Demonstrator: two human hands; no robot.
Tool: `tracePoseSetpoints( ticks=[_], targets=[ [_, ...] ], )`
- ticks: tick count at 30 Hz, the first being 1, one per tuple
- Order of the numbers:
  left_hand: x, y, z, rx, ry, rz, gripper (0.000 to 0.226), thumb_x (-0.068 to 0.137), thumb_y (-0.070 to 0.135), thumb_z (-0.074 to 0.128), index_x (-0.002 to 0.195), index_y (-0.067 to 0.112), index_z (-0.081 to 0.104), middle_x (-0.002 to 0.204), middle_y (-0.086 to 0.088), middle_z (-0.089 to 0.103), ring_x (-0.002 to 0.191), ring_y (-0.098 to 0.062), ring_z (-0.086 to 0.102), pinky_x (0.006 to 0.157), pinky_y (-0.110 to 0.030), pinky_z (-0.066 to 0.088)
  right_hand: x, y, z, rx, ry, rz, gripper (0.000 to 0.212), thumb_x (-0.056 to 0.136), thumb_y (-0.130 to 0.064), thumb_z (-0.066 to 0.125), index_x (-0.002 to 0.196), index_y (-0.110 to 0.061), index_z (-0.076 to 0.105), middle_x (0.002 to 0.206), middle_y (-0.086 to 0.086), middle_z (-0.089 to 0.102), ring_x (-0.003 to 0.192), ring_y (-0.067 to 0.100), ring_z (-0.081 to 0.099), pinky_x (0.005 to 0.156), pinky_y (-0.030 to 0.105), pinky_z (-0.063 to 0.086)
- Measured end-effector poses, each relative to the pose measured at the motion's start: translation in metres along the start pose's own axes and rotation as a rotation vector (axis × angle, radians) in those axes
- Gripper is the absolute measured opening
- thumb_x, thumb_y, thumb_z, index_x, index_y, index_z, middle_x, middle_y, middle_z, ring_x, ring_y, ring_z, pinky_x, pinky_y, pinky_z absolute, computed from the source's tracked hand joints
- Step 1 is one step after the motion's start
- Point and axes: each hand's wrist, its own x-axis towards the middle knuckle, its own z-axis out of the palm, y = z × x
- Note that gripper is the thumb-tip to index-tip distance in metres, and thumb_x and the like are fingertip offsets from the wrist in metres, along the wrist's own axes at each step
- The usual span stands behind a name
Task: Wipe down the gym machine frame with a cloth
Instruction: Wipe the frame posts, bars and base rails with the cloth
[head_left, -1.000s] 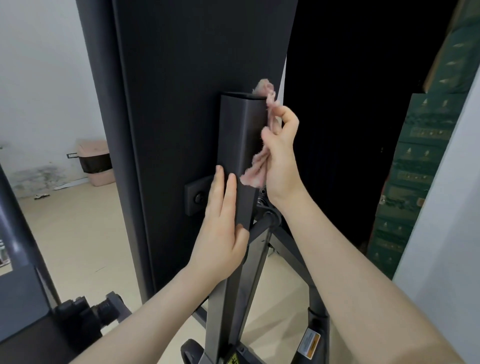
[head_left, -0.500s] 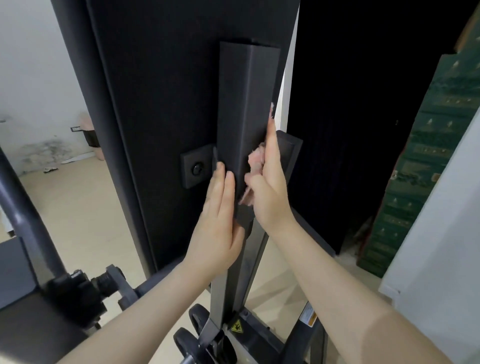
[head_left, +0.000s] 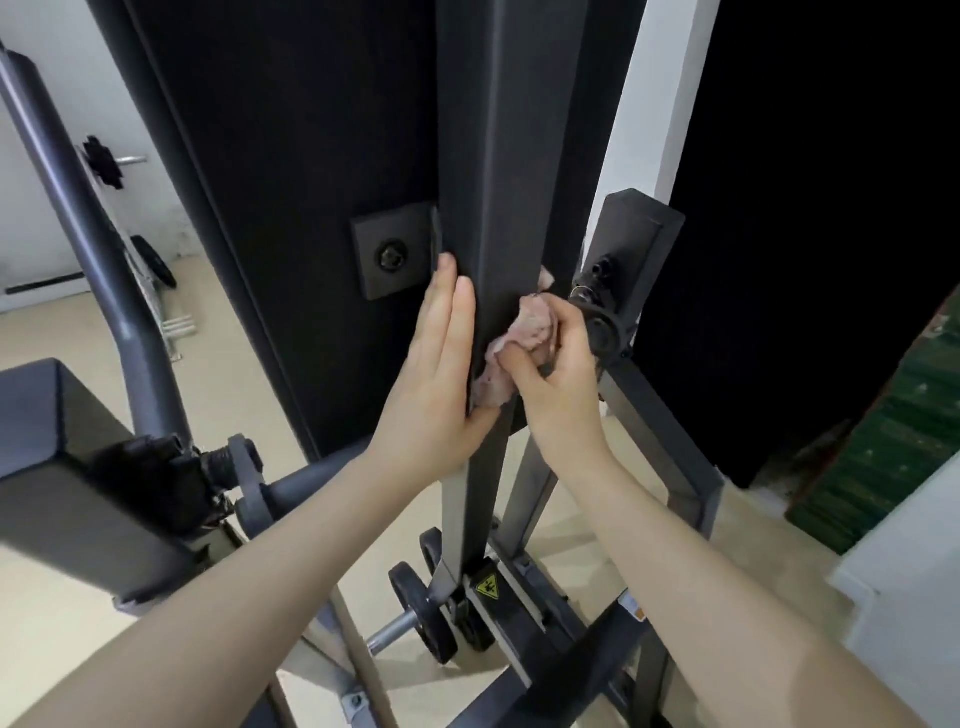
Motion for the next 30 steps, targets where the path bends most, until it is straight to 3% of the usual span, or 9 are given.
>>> tracePoseSetpoints(
  ticks=[5, 11, 17, 20, 22, 24, 27, 29, 30],
  targets=[
    [0.000, 0.000, 0.002, 0.028, 0.023, -0.046, 0.092, 0.081, 0.017, 0.062, 0.145, 0.015, -0.004, 0.151, -0.010, -0.009, 0.142, -0.003, -0.015, 0.118, -0.022, 0.009, 0.022, -0.024, 0.001, 0.117, 0.014, -0.140, 0.053, 0.080, -0.004, 0.073, 0.117, -0.025, 0.041, 0.110, -0.018, 0.050, 0.100, -0.016, 0.052, 0.084, 0.006, 0.042],
    [-0.003, 0.001, 0.003, 0.098, 0.011, -0.022, 0.094, 0.081, 0.025, 0.063, 0.141, 0.016, -0.009, 0.149, -0.014, -0.010, 0.142, -0.005, -0.016, 0.116, -0.019, 0.008, -0.005, 0.024, -0.002, 0.075, -0.162, 0.086, 0.060, 0.079, -0.003, 0.073, 0.112, -0.041, 0.041, 0.111, -0.023, 0.051, 0.104, -0.019, 0.051, 0.098, 0.020, 0.047],
    [-0.015, -0.005, 0.008, 0.231, -0.027, 0.002, 0.112, 0.069, 0.015, 0.080, 0.140, 0.012, -0.007, 0.147, -0.020, -0.002, 0.141, -0.029, -0.001, 0.112, -0.042, 0.023, 0.005, 0.019, -0.002, 0.066, -0.128, -0.004, 0.064, 0.080, -0.004, 0.072, 0.118, -0.041, 0.038, 0.114, -0.025, 0.049, 0.106, -0.019, 0.049, 0.089, 0.005, 0.040],
    [-0.018, -0.008, 0.010, 0.301, -0.023, 0.033, 0.119, 0.064, 0.018, 0.086, 0.139, 0.007, -0.005, 0.145, -0.025, 0.002, 0.138, -0.039, 0.007, 0.113, -0.043, 0.017, -0.012, 0.044, -0.011, -0.213, -0.295, 0.037, 0.065, 0.084, -0.009, 0.070, 0.136, -0.031, 0.039, 0.116, -0.020, 0.051, 0.110, -0.008, 0.050, 0.096, 0.012, 0.040],
    [-0.021, -0.007, 0.011, 0.339, -0.043, 0.040, 0.120, 0.062, 0.024, 0.087, 0.139, 0.006, -0.004, 0.144, -0.025, 0.005, 0.135, -0.042, 0.010, 0.109, -0.049, 0.017, -0.013, 0.053, -0.026, -0.389, -0.384, 0.010, 0.059, 0.092, -0.006, 0.059, 0.140, -0.030, 0.036, 0.115, -0.017, 0.051, 0.108, -0.003, 0.052, 0.088, 0.002, 0.035],
    [-0.023, -0.004, 0.010, 0.401, -0.025, 0.054, 0.116, 0.062, 0.025, 0.085, 0.139, 0.005, 0.001, 0.142, -0.025, 0.009, 0.133, -0.042, 0.014, 0.105, -0.054, 0.018, -0.005, 0.055, -0.041, -0.520, -0.293, -0.119, 0.050, 0.095, 0.000, 0.044, 0.136, -0.030, 0.041, 0.125, -0.011, 0.052, 0.117, 0.003, 0.052, 0.090, -0.004, 0.029],
    [-0.027, -0.003, 0.013, 0.541, 0.021, 0.140, 0.102, 0.064, 0.020, 0.084, 0.136, 0.000, 0.016, 0.137, -0.028, 0.018, 0.127, -0.045, 0.022, 0.104, -0.054, 0.021, 0.008, 0.076, -0.050, -0.662, -0.144, -0.326, 0.052, 0.087, 0.009, 0.045, 0.139, -0.001, 0.045, 0.145, 0.016, 0.043, 0.138, 0.027, 0.035, 0.116, 0.026, 0.027],
    [-0.030, -0.004, 0.017, 0.616, 0.006, 0.194, 0.089, 0.069, 0.021, 0.080, 0.136, -0.003, 0.025, 0.135, -0.027, 0.022, 0.126, -0.044, 0.025, 0.110, -0.049, 0.017, 0.008, 0.090, -0.040, -0.739, -0.385, -0.400, 0.053, 0.092, -0.007, 0.042, 0.143, 0.005, 0.035, 0.152, 0.020, 0.031, 0.144, 0.031, 0.023, 0.118, 0.046, 0.022],
    [-0.031, -0.005, 0.018, 0.632, -0.008, 0.208, 0.083, 0.072, 0.023, 0.076, 0.134, -0.004, 0.029, 0.135, -0.027, 0.023, 0.125, -0.043, 0.026, 0.112, -0.046, 0.015, 0.005, 0.097, -0.036, -0.795, -0.469, -0.440, 0.056, 0.092, -0.015, 0.041, 0.143, 0.006, 0.034, 0.152, 0.021, 0.029, 0.144, 0.031, 0.020, 0.119, 0.047, 0.018]
  ],
)
